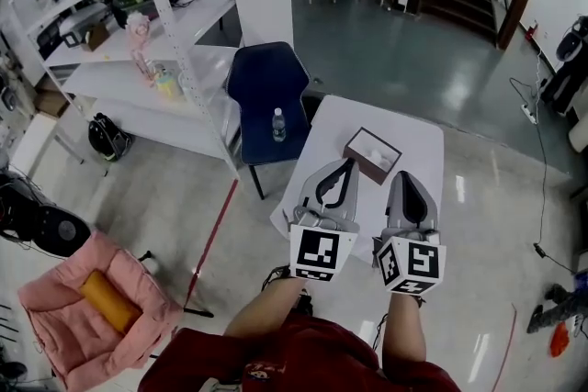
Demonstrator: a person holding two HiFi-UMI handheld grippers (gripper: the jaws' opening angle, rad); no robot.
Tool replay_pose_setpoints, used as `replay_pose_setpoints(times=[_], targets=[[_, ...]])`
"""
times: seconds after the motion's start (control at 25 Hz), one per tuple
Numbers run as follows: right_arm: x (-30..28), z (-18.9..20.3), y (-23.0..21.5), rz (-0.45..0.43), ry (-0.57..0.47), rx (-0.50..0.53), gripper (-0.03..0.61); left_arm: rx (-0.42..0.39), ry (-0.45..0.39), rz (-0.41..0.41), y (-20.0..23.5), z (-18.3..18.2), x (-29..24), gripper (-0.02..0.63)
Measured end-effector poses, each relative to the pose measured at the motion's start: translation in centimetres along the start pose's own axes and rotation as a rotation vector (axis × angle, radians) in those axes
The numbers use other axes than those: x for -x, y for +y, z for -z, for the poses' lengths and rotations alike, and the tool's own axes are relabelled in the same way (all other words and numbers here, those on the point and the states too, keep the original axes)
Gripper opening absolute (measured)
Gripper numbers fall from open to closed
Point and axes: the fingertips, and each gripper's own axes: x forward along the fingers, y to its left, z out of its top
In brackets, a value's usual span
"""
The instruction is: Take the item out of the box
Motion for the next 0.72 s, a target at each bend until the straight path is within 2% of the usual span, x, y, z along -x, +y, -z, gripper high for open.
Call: replay_pose_setpoints(times=[0.36,0.72], targets=[[-7.9,0.8,1.8,0.025,0.005,0.03,0.002,0.019,-0.025,0.04,6.4,1.0,-4.9,0.0],[-12.3,1.7,0.0,0.069,0.013,0.044,0.002,0.04,-0.019,0.063,8.3,2.4,-9.1,0.0]])
